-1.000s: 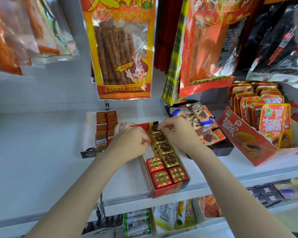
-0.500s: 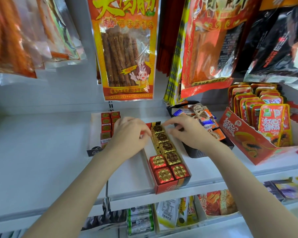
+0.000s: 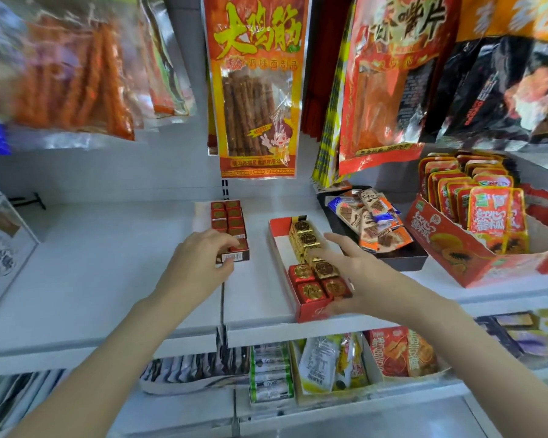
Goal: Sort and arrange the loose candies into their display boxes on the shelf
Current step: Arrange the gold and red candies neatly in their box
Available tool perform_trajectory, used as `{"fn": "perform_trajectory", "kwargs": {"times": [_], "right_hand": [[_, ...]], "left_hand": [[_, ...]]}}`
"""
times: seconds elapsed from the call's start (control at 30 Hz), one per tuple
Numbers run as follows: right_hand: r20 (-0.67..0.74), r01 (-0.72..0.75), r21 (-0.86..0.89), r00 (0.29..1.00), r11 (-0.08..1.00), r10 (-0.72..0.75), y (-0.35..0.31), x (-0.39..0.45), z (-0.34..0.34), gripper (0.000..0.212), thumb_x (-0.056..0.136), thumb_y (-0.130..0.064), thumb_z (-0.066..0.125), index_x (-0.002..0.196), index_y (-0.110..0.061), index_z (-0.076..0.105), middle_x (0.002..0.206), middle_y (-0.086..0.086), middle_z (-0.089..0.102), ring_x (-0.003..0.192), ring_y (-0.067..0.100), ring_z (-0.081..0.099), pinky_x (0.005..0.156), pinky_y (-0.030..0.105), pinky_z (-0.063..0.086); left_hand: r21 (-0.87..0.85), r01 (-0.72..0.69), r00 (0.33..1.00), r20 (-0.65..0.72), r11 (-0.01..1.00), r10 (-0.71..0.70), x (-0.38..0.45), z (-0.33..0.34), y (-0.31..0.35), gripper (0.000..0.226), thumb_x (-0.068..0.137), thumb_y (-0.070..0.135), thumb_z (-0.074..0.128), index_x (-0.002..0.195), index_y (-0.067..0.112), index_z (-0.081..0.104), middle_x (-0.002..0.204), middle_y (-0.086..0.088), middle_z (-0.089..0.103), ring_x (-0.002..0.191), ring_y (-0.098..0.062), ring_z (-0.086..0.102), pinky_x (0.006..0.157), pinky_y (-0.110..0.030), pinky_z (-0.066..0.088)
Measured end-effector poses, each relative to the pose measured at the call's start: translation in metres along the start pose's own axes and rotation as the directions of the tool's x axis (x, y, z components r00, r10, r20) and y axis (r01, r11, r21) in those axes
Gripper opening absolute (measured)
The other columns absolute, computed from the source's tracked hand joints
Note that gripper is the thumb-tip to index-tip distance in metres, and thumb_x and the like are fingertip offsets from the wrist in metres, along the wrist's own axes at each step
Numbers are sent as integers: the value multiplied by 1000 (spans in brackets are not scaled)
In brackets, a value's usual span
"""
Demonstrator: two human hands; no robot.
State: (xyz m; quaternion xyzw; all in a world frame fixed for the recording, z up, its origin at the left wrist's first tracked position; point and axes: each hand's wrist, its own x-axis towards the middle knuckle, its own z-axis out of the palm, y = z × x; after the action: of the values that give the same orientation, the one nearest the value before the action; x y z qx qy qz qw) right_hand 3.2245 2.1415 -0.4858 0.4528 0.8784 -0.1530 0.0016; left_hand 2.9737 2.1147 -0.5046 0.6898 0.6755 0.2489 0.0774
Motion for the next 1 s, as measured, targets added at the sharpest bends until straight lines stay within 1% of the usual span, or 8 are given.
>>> {"fn": "perform_trajectory", "kwargs": {"times": [0.07,0.3,0.5,0.57,0.67,0.73,0.87,1.0], "right_hand": [[-32,-21,22,999,1000,21,-3,4,2,93,72,-35,75,142,-37,13,153,-7,-1,118,27,50,94,37,45],[-134,-20,81,991,997,30,-15,42,4,75,81,-18,68,141,-21,24,145,2,32,121,23,47,96,31,40],[-153,-53,73,986,996,64,-20,71,1,69,83,-18,65,140,-17,26,143,8,33,122,27,44,100,35,38],[-232,-11,-84,973,996,-8,-29,75,-2,66,85,-24,62,141,-18,28,145,6,29,129,27,33,106,37,31],[-387,187,-217,884,958,-261,-52,81,2,41,85,-14,57,126,-10,51,130,7,52,123,29,41,106,43,32],[-366,201,-253,886,946,-286,-63,90,14,37,85,-9,55,121,-8,56,124,8,57,121,32,44,108,48,26],[-242,112,-296,952,949,-188,-66,108,30,45,92,-12,42,137,-18,39,141,-2,41,133,25,25,112,52,6],[-217,96,-308,962,947,-168,-65,117,35,48,92,-9,40,138,-22,36,142,-7,38,133,22,22,112,54,2]], "left_hand": [[11,68,998,-14,998,-68,4,-1,-4,32,83,13,61,115,17,62,114,-6,60,105,-26,52,88,-38,45],[55,191,981,11,980,-192,14,-3,-22,11,81,16,66,91,20,68,95,-1,57,99,-24,52,75,-31,42],[74,164,985,40,984,-167,17,-1,-25,18,84,19,63,102,20,66,107,-3,59,104,-23,50,81,-32,43],[97,142,988,52,985,-147,18,-2,-23,25,86,22,60,110,20,63,115,-3,58,109,-25,48,88,-36,42],[173,127,987,79,977,-142,21,-4,-26,36,88,29,53,124,25,54,128,3,52,117,-24,41,93,-37,36],[190,105,988,95,976,-125,21,-4,-27,42,89,34,51,131,30,48,133,8,47,120,-22,36,96,-37,32],[184,11,982,184,983,-45,15,1,-26,51,89,38,48,138,38,34,143,16,32,129,-17,21,104,-36,19],[214,-50,963,269,976,-10,10,5,-34,54,91,39,45,141,40,25,149,17,20,133,-16,13,107,-36,15]]}}
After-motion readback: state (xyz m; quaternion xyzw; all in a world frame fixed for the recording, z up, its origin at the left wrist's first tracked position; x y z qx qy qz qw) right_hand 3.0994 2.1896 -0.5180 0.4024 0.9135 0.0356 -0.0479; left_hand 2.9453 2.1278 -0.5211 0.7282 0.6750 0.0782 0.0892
